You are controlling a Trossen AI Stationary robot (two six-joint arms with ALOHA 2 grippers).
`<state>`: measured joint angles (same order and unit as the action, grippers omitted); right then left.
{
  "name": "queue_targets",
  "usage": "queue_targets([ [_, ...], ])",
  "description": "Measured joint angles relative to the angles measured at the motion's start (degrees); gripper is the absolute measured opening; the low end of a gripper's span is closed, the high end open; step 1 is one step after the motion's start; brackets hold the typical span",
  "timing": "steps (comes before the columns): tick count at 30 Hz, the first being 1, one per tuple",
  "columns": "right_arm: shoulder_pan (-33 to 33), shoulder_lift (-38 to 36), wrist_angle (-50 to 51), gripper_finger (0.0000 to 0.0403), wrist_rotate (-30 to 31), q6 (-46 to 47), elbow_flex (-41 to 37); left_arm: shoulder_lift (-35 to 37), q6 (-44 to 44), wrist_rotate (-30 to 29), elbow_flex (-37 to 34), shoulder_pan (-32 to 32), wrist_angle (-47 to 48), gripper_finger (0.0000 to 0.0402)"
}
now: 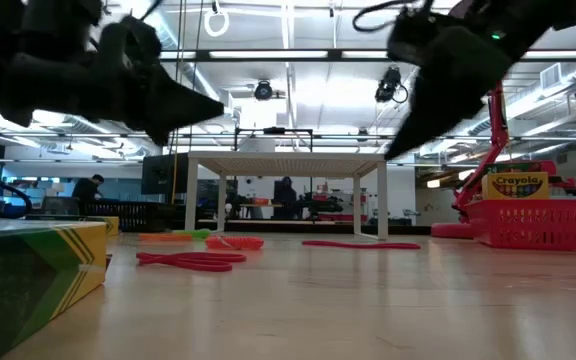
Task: Pick & Place Office Desk Supplies
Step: Put the black spring rubber band into the black bin
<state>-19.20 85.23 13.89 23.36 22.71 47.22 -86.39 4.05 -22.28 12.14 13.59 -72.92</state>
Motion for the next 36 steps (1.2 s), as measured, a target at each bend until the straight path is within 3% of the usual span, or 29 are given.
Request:
queue_targets([
  [6,-10.26,1.47,9.85,0.0069,-8.59,14.23,0.33,-6.72,-0.02,11.87,5.25,-1.78,0.41,0.0024],
  [13,-20.45,2.57,14.81,0.0163,-8.95,27.29,1.69,-13.66,-0.16,11.83,11.80,-1.62,1.15,0.0023],
  [16,-21.18,3.48,14.80,0.0182,-8.40,29.77,1.77,-15.18,3.07,11.30,14.25,-1.89,7.23,0.0027],
  [20,-21.72,5.52,14.49,0.0186,-9.96,29.55,1.72,-15.48,5.57,7.84,18.21,-2.03,21.62,0.0039],
  [23,-21.75,6.10,16.17,0.0188,-12.46,29.76,1.69,-15.35,5.14,7.35,20.61,-1.84,26.83,0.0059],
  [30,-21.66,6.08,18.76,0.0201,-15.35,29.11,1.52,-15.24,3.02,7.29,23.00,-1.95,27.25,0.0099],
  [36,-21.66,6.08,12.22,0.0177,-17.91,28.59,-1.56,-15.25,2.58,7.47,23.09,-2.01,27.31,0.0099],
])
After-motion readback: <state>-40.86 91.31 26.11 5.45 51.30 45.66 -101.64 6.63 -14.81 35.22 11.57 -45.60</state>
